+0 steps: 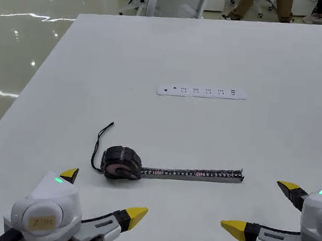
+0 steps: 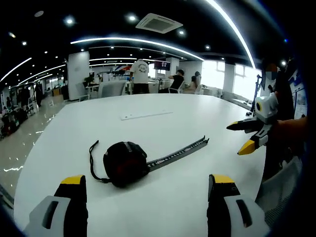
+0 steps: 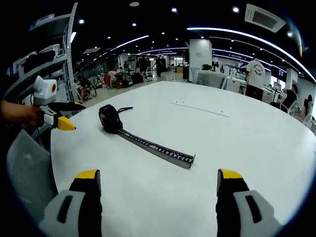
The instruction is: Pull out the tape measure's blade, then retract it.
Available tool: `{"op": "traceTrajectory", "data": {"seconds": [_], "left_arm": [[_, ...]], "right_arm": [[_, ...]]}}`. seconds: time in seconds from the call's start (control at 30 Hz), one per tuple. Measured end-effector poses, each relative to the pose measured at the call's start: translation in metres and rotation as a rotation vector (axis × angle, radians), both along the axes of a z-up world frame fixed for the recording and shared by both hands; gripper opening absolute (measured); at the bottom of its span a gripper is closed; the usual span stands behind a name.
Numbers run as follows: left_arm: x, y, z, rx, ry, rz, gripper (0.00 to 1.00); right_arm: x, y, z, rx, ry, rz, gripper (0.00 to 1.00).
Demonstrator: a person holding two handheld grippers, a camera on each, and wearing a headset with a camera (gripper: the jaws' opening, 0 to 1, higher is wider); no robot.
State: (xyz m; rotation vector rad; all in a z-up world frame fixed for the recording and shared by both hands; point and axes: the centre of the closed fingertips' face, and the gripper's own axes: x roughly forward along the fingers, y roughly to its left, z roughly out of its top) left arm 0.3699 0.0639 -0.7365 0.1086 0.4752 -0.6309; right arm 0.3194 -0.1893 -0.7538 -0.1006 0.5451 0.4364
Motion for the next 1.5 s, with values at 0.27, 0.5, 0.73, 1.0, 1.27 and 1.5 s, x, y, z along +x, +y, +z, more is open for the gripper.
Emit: {"op": "traceTrajectory", "data": {"seconds": [0.27,0.5,0.73,1.0,1.27,1.5], "left_arm": [[0.001,0.0,0.002,-0.007,-0.016,0.06,1.0],[0.001,-0.003,0.002,0.001,-0.02,0.095,1.0],[0.005,-0.008,-0.001,0.013,-0.017,0.122,1.0],[0.013,-0.011,-0.002,0.027,-0.025,0.154,1.0],[0.023,-0.008,-0.006,0.045,-0.031,0.205,1.0],[0.025,-0.006,-0.005,0.048,-0.039,0.222,1.0]], "right_arm": [[-0.002,0.002,0.003,0.0,-0.017,0.004,0.99],[-0.003,0.005,0.005,0.009,-0.029,0.015,0.97],[-0.003,0.002,0.006,-0.015,-0.041,0.018,0.96],[-0.004,0.0,0.005,-0.028,-0.042,0.039,0.94],[-0.002,-0.001,0.003,-0.028,-0.041,0.106,0.89],[-0.001,0.0,0.003,-0.028,-0.044,0.126,0.78]]}}
